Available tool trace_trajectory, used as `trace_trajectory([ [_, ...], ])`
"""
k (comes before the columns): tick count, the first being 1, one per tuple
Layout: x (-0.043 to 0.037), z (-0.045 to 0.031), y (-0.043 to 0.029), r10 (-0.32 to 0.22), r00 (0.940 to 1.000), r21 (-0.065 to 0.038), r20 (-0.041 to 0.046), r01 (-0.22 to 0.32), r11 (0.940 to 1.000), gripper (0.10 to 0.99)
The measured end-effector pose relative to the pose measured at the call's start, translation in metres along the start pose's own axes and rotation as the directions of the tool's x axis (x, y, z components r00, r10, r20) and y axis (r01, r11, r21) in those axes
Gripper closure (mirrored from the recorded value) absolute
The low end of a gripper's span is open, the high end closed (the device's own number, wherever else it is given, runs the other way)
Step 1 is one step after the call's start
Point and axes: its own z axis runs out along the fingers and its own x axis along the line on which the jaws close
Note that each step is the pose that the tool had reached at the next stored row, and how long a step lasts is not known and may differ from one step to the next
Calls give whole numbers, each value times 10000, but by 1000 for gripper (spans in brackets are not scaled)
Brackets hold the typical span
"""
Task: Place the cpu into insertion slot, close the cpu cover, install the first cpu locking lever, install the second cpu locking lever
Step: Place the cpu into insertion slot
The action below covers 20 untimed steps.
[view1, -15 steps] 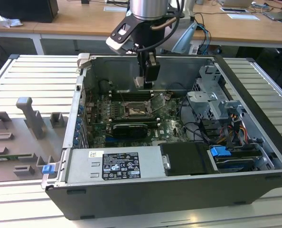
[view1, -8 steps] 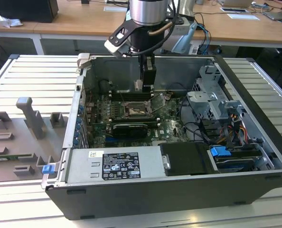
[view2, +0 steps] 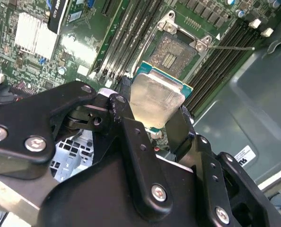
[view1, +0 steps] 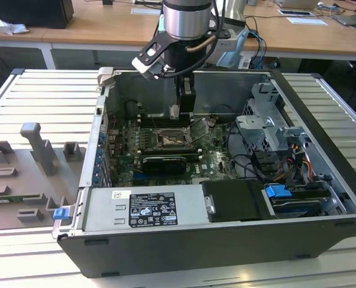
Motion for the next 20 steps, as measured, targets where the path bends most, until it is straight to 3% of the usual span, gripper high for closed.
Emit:
trace_trajectory([
  [14, -8, 303, -39, -34, 10000, 1, -2, 34, 10000, 549],
  [20, -9, 342, -42, -33, 10000, 1, 1, 33, 10000, 549],
])
